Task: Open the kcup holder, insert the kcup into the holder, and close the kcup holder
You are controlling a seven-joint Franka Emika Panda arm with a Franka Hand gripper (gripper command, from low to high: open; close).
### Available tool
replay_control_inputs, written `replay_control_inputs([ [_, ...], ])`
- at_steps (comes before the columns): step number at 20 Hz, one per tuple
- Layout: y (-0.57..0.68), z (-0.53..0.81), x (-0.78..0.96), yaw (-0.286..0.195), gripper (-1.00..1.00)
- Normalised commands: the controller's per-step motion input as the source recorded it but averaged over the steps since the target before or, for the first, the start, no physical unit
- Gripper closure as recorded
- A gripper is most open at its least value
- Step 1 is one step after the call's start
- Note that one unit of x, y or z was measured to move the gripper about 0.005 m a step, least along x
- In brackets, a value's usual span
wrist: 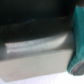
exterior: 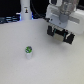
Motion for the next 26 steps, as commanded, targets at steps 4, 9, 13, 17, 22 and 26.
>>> replay_control_inputs([
  [4,-0.47,0.12,0.79,-0.069,1.0],
  [9,-0.24,0.04,0.43,-0.055,-1.0],
  [13,-0.03,0.04,0.05,-0.027,-1.0],
  [17,-0.23,0.37,0.08,-0.129,-1.0],
  [22,-0.46,0.43,0.0,-0.205,-1.0],
  [26,-0.47,0.27,-0.07,-0.248,-1.0],
])
